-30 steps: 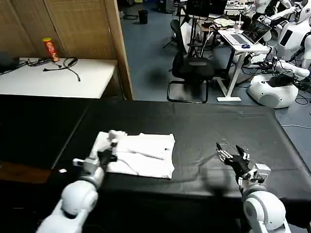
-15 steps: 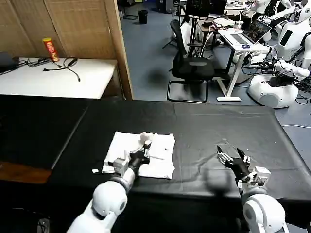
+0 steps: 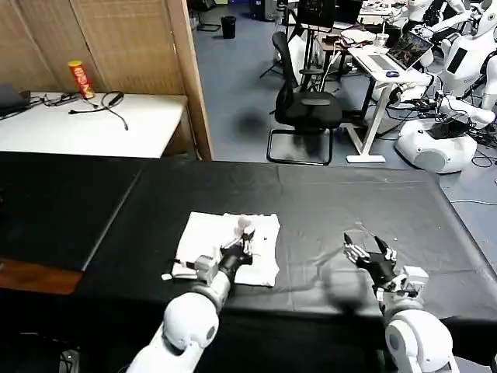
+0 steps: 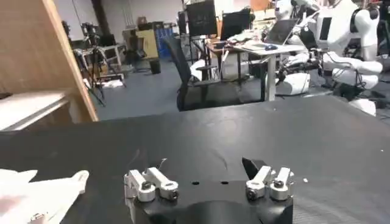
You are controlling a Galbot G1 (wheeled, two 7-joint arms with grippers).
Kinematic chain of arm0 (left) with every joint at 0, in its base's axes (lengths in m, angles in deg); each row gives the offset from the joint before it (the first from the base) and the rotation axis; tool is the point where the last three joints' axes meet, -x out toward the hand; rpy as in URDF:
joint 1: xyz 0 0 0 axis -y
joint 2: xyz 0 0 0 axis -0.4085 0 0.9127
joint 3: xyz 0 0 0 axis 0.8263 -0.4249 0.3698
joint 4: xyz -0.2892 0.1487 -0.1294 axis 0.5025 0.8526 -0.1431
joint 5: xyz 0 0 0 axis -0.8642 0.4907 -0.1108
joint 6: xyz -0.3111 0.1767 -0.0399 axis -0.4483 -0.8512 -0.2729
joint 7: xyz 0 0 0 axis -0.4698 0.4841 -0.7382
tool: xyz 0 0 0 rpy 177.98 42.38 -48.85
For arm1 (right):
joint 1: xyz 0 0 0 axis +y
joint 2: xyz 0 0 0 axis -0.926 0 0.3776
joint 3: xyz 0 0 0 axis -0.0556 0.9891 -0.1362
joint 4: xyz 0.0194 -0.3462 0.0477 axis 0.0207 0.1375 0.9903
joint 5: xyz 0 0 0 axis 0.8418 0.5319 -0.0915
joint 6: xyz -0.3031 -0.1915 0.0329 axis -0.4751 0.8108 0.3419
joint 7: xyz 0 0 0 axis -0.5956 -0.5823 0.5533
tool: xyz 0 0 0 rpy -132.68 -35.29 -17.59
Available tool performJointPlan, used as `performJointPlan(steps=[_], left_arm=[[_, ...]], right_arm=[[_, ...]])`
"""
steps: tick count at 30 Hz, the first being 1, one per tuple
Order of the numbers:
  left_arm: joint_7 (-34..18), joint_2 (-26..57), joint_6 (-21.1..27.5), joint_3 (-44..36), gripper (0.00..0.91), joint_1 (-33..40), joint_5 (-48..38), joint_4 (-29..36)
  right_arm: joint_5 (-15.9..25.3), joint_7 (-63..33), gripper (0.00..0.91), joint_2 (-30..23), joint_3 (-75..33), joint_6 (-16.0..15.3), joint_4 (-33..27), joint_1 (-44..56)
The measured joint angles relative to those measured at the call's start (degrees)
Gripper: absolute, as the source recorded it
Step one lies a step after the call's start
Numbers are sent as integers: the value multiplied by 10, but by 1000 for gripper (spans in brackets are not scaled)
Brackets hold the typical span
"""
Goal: Fold and organize the clothes.
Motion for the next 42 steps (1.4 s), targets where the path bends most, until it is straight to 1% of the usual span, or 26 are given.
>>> performJointPlan(steps=[5, 9, 11, 13, 15, 17, 21, 25, 28, 31, 33, 36, 42], left_arm=[[-6, -19, -9, -11, 878, -4, -8, -10], [-24, -45, -9, -23, 878, -10, -44, -13], [-25, -53, -9, -26, 878, -8, -61, -8], [-20, -53, -12, -24, 878, -2, -56, -2], [-9, -44, -14, -16, 878, 5, -48, 4], [-1, -21, -20, -3, 878, 12, -44, 14], [14, 49, -37, 34, 878, 12, -23, 21], [17, 112, -47, 77, 878, 2, -13, 17], [17, 130, -53, 103, 878, -8, 1, 14], [17, 136, -58, 120, 878, -21, 15, 14], [18, 138, -59, 128, 878, -28, 19, 14], [17, 139, -61, 139, 878, -38, 25, 14], [17, 140, -64, 156, 878, -56, 34, 16]], right_arm=[[9, 7, 878, 14, 12, 7, -7, -6], [8, 13, 878, 33, 32, 6, -15, -21], [8, 21, 878, 42, 45, 6, -15, -29], [9, 24, 878, 49, 55, 6, -15, -33], [10, 32, 878, 57, 77, 7, -15, -37], [20, 45, 878, 66, 104, 10, -18, -44], [37, 64, 878, 76, 163, 14, -27, -60], [60, 73, 878, 75, 226, 15, -43, -89], [72, 75, 878, 69, 271, 16, -65, -119], [77, 74, 878, 60, 308, 14, -88, -151], [90, 70, 878, 54, 327, 12, -104, -172], [112, 56, 878, 40, 346, 0, -132, -203], [149, 45, 878, 10, 356, -15, -176, -238]])
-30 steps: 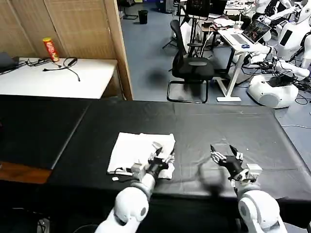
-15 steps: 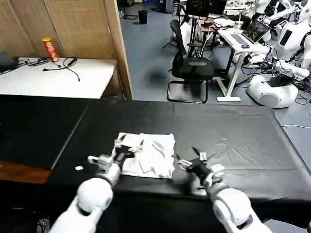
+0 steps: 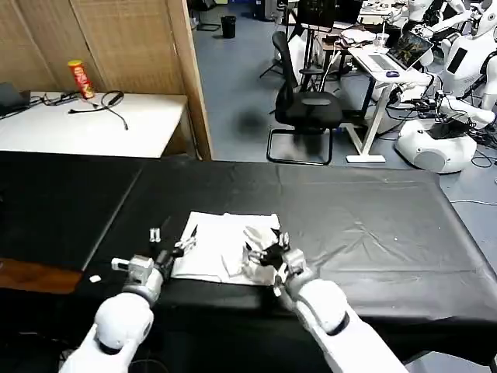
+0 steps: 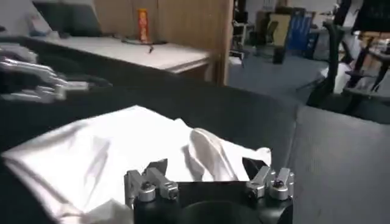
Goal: Fold and organize the clothes.
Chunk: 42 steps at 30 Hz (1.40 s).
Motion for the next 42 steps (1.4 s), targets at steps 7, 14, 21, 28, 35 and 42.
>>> performJointPlan(steps=[7, 14, 21, 28, 35, 42], left_arm=[[-1, -7, -3, 5, 878, -16, 4, 1], [-1, -17, -16, 10, 878, -26, 1, -6], [8, -20, -51, 16, 878, -30, -20, -23], [30, -19, -52, 30, 878, -23, -104, -49], [46, -18, -32, 36, 878, -10, -222, -72], [57, -27, -14, 35, 878, 13, -314, -95]], right_arm=[[24, -13, 878, -26, -15, -13, -21, 0], [3, -16, 878, -47, -69, 1, -1, 23], [-24, -22, 878, -45, -132, 43, 28, 57], [-43, -7, 878, -28, -179, 65, 87, 113], [-43, -7, 878, -28, -196, 72, 125, 154], [-41, -8, 878, -32, -200, 73, 140, 168]])
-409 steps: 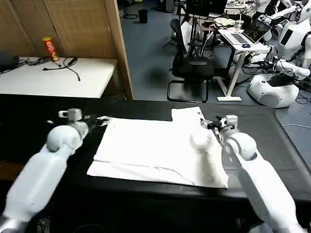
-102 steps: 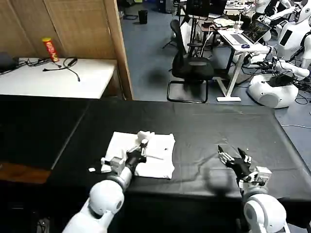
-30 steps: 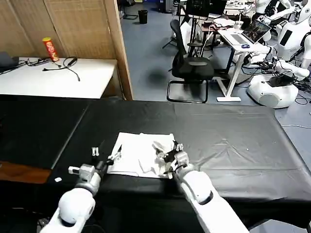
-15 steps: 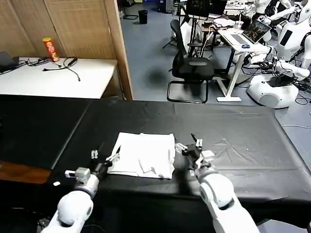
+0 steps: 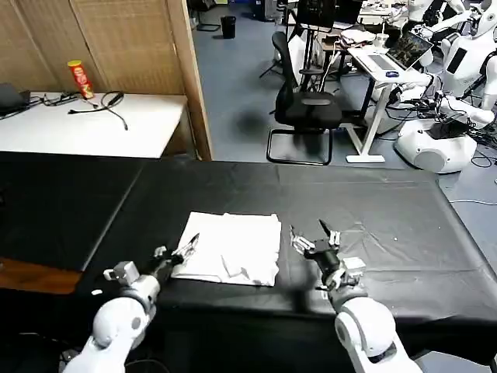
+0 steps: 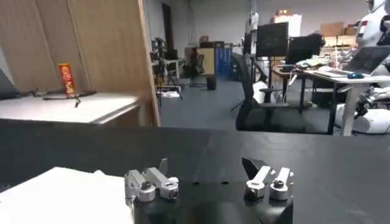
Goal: Fold and organize the clothes.
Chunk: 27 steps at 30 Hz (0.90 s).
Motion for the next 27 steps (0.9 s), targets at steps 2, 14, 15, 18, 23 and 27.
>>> performJointPlan(steps=[2, 14, 15, 18, 23, 27], left_arm=[[0, -2, 0, 0, 868, 6, -7, -8], [-4, -6, -1, 4, 0, 7, -40, -27], [-4, -6, -1, 5, 0, 7, -43, -27], [-4, -6, 1, 6, 0, 6, -47, -27], [-5, -6, 5, 11, 0, 6, -29, -23], [0, 1, 25, 22, 0, 11, 26, -10]], right_arm=[[0, 0, 878, -1, -1, 1, 4, 4], [2, 0, 878, -6, -5, 3, 6, 5], [2, 0, 878, -7, -4, 3, 5, 5], [3, 0, 878, -7, -3, 3, 4, 6], [3, 0, 878, -7, -4, 3, 4, 6], [3, -2, 878, -8, -7, 4, 4, 11]])
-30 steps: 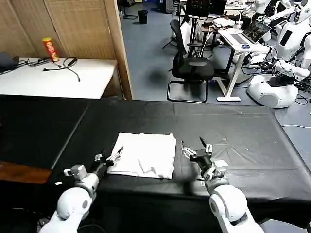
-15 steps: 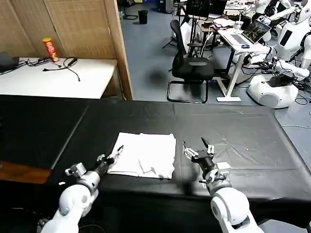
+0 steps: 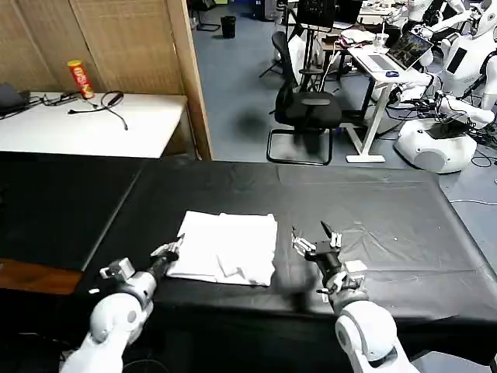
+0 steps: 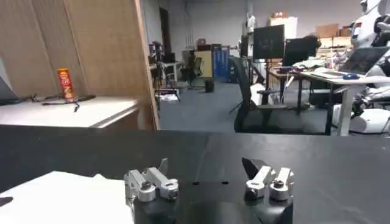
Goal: Fold and organize the clothes.
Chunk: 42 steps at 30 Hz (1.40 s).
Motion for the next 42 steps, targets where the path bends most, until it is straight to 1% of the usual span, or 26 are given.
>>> performJointPlan(steps=[4, 8, 11, 16, 21, 24, 28, 32, 36, 37, 39, 42], left_arm=[[13, 26, 14, 16, 0, 9, 88, 19], [20, 73, 10, 41, 0, 4, 160, 42], [26, 120, 1, 65, 0, -7, 181, 56], [24, 205, -1, 114, 0, -22, 190, 69], [15, 254, 3, 147, 0, -20, 199, 97], [4, 255, 11, 144, 0, -14, 207, 118], [-15, 232, 18, 111, 0, -15, 214, 148], [-34, 184, 28, 56, 0, -10, 214, 151], [-53, 123, 37, -17, 0, 4, 210, 145], [-57, 109, 38, -34, 878, 8, 209, 142], [-69, 80, 38, -66, 878, 16, 204, 137], [-62, 43, 32, -104, 878, 26, 188, 136]], right_arm=[[0, -2, 878, 0, -5, 1, -1, 3], [0, -2, 878, 1, -7, 1, -1, 4], [-1, -3, 878, 0, -6, 1, -2, 2], [-1, -3, 878, -4, -2, 1, -6, -2], [-1, -3, 878, -8, 1, 1, -10, -4], [-1, -3, 878, -9, 2, 2, -10, -2], [-1, -3, 878, -7, 2, 5, -11, 3], [0, -2, 878, -7, 2, 6, -9, 10], [-1, -2, 878, -5, 5, 6, -9, 13], [-1, -1, 878, -5, 7, 5, -9, 13], [-9, -1, 878, -5, 11, 0, -10, 13], [-23, 0, 878, -2, 19, -8, -13, 10]])
